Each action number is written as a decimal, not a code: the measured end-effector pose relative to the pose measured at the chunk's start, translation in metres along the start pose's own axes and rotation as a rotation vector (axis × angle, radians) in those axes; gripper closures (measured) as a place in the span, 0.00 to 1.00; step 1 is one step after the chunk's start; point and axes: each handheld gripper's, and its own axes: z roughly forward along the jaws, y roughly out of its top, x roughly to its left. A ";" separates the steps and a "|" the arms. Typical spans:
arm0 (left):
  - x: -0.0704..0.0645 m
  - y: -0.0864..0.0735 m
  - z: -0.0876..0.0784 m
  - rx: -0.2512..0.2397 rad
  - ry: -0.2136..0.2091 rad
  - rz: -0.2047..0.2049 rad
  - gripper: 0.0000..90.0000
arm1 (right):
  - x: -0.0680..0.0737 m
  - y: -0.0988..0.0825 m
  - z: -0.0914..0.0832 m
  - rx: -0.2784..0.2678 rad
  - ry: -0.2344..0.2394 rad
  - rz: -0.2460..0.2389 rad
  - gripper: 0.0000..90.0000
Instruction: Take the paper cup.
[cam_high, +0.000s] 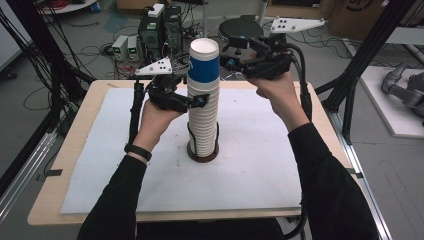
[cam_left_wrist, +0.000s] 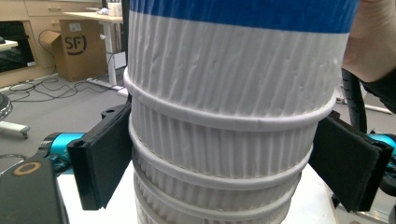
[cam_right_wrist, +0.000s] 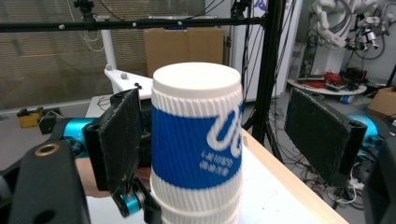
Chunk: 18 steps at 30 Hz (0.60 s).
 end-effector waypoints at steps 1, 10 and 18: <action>0.000 0.000 0.000 -0.001 0.001 0.000 0.14 | 0.000 0.001 0.002 0.000 0.001 0.002 0.22; 0.001 0.000 0.000 0.000 -0.003 0.003 0.14 | 0.000 0.009 0.020 -0.007 0.020 0.025 0.22; 0.001 0.000 0.000 0.004 -0.002 0.003 0.14 | 0.002 0.012 0.034 0.026 0.017 0.033 0.22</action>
